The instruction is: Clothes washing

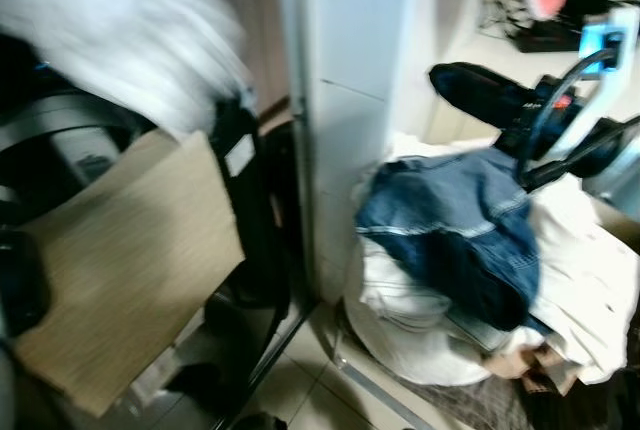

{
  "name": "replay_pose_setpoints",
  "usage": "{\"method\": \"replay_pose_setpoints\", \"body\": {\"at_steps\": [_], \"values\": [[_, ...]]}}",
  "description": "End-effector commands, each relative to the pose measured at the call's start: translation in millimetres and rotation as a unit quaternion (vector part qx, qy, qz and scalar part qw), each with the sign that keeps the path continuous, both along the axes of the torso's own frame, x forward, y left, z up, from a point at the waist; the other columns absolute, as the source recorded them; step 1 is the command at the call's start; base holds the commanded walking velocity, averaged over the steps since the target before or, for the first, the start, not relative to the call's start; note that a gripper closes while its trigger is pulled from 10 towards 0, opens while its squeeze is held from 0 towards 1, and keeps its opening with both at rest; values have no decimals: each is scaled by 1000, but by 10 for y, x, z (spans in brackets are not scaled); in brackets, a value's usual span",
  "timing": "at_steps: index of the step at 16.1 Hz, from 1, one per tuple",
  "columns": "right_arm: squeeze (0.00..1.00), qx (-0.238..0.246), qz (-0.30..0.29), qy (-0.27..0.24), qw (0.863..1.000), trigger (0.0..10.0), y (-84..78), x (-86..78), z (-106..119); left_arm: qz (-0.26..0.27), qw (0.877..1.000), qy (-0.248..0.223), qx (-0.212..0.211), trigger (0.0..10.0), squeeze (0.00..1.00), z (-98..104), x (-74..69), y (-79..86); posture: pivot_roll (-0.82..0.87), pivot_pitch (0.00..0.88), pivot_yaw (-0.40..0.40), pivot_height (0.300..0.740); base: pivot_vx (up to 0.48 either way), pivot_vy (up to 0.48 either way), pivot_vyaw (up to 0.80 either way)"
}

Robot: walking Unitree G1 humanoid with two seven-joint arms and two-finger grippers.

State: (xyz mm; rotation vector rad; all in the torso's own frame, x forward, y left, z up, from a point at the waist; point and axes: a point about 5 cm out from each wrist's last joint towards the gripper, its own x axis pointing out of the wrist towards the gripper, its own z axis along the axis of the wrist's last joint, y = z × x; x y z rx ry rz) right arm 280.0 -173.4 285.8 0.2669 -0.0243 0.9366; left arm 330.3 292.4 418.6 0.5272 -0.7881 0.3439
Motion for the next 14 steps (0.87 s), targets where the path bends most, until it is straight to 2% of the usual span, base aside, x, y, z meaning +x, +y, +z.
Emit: {"method": "replay_pose_setpoints", "body": {"at_steps": [1, 2, 3, 4, 5, 6, 7, 8, 12, 14], "values": [[0, -8, 5, -18, 1000, 10000, 58, -18, 58, 29, 999, 21, 24, 0, 0, -98, 73, 4, -137, 0, 60, 740, 0, 0, 0], [0, -23, 11, -18, 1000, 10000, 120, -24, 31, 35, 996, 82, 14, 471, 0, -279, 203, 59, -137, 0, 60, 740, 0, 0, 0], [0, -46, 16, -18, 999, 10000, 176, -36, -12, 36, 988, 148, -1, 7373, 0, -488, 331, 103, -141, 0, 59, 740, 0, 0, 0], [0, -78, 23, -15, 997, 10000, 250, -56, -86, 22, 975, 220, -17, 10000, 0, -753, 433, 122, -141, 0, 59, 740, 0, 0, 0], [0, -116, 29, -19, 993, 10000, 357, -88, -192, 5, 945, 323, -50, 10000, 0, -1145, 516, 154, -143, 0, 59, 740, 0, 0, 0], [0, -150, 47, -35, 987, 10000, 531, -162, -326, 40, 901, 422, -94, 10000, 0, -1624, 487, 304, -144, 0, 60, 740, 0, 0, 0], [0, -152, 58, -34, 986, 10000, 581, -196, -357, 47, 890, 441, -106, 10000, 0, -1736, 461, 353, -144, 0, 60, 740, 0, 0, 0], [0, -152, 62, -32, 986, 10000, 603, -211, -374, 45, 885, 444, -134, 10000, 1000, -1785, 440, 395, -144, 0, 60, 740, 0, 0, 0], [0, -162, 55, -28, 985, 10000, 583, -206, -402, 60, 868, 474, -140, 10000, 1000, -1799, 392, 498, -145, 0, 57, 740, 0, 0, 0], [0, -202, -3, -8, 979, 10000, 461, -84, -477, 66, 860, 491, -123, 10000, 1000, -1792, 385, 515, -145, 0, 57, 740, 0, 0, 0]]}}
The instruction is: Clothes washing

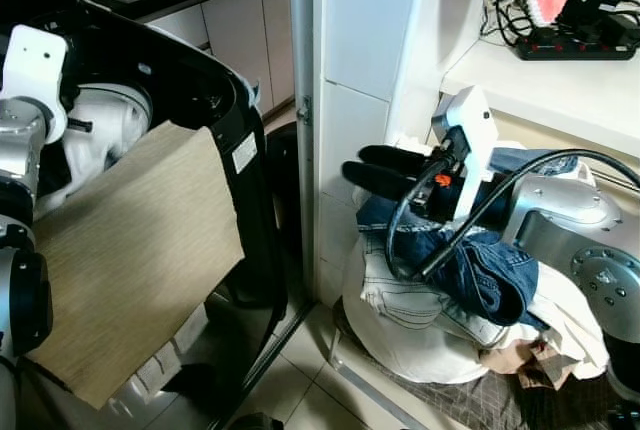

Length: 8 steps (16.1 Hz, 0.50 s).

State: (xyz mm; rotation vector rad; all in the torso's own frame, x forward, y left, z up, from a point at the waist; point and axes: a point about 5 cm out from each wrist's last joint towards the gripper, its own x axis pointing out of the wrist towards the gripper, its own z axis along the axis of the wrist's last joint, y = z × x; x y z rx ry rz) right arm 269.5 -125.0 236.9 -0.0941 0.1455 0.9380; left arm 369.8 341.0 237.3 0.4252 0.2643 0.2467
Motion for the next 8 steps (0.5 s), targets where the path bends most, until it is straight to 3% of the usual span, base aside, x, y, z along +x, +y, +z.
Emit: {"method": "replay_pose_setpoints", "body": {"at_steps": [1, 2, 4, 5, 6, 7, 8], "values": [[0, -21, -43, 1, 999, 10000, -75, 85, -17, 7, 1000, 4, 3, 10000, 1000, 28, -12, 35, -145, 0, 57, 740, 0, 0, 0], [0, -24, -58, -1, 998, 10000, -98, 114, -21, 7, 1000, 4, 3, 10000, 1000, 30, -11, 33, -145, 0, 57, 740, 0, 0, 0], [0, -40, -150, 6, 988, 10000, -264, 267, -64, -32, 999, -26, 14, 10000, 1000, 119, 51, -79, -143, 0, 57, 740, 0, 0, 0], [0, -67, -233, 26, 970, 10000, -451, 369, -164, -159, 985, -55, -43, 10000, 1000, 136, 152, -425, -143, 0, 57, 740, 0, 0, 0], [478, -85, -261, 30, 961, 10000, -529, 395, -211, -217, 971, -68, -75, 10000, 671, 141, 177, -589, -144, 0, 57, 740, 0, 0, 0], [1000, -125, -278, 43, 951, 10000, -672, 387, -325, -366, 922, -70, -110, 10000, 0, 85, 136, -1011, -145, 0, 57, 740, 0, 0, 0], [1000, -134, -277, 58, 950, 10000, -742, 362, -382, -450, 884, -49, -117, 10000, 0, -23, 52, -1265, -145, 0, 57, 740, 0, 0, 0]]}}
